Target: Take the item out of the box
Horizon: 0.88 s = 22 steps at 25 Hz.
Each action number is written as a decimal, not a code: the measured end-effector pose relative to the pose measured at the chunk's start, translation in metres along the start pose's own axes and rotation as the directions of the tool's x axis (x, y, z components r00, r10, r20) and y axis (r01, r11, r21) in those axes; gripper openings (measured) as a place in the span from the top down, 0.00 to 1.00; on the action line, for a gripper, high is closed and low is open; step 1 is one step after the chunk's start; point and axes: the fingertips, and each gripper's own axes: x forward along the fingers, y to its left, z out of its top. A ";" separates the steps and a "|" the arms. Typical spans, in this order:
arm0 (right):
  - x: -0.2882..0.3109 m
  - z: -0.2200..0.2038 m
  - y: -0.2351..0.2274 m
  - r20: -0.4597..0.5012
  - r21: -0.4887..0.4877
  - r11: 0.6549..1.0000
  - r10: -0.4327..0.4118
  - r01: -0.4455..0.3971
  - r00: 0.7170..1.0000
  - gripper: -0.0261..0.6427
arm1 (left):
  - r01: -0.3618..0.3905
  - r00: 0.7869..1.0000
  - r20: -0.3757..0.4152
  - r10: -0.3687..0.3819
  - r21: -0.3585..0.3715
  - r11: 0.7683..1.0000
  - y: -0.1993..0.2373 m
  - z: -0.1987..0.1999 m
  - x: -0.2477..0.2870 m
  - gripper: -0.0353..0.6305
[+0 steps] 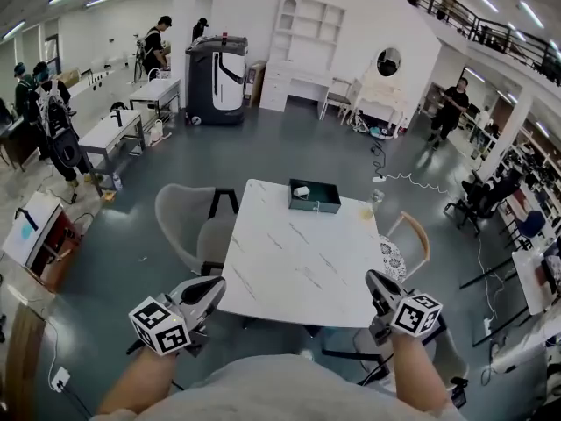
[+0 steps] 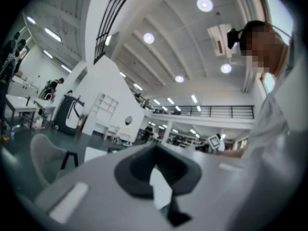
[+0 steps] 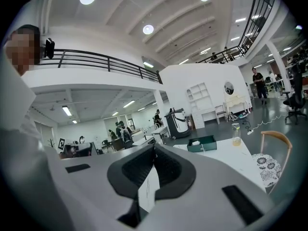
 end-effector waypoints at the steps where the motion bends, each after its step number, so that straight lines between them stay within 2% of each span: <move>1: 0.003 0.001 -0.006 0.002 0.002 1.000 0.007 -0.007 1.000 0.95 | -0.007 1.000 -0.001 0.007 0.006 1.000 0.000 0.000 0.003 0.94; 9: 0.049 0.017 -0.075 0.007 0.040 0.995 0.095 -0.095 0.995 0.95 | -0.112 0.994 0.018 0.112 0.027 0.993 0.013 -0.003 0.044 0.94; 16: 0.093 0.042 -0.158 -0.034 0.050 0.983 0.177 -0.175 0.984 0.95 | -0.189 0.981 0.038 0.188 0.011 0.982 0.021 -0.009 0.136 0.94; 22: 0.123 0.053 -0.221 -0.085 0.030 0.967 0.256 -0.254 0.963 0.95 | -0.239 0.971 0.015 0.239 0.014 0.971 0.025 -0.014 0.219 0.94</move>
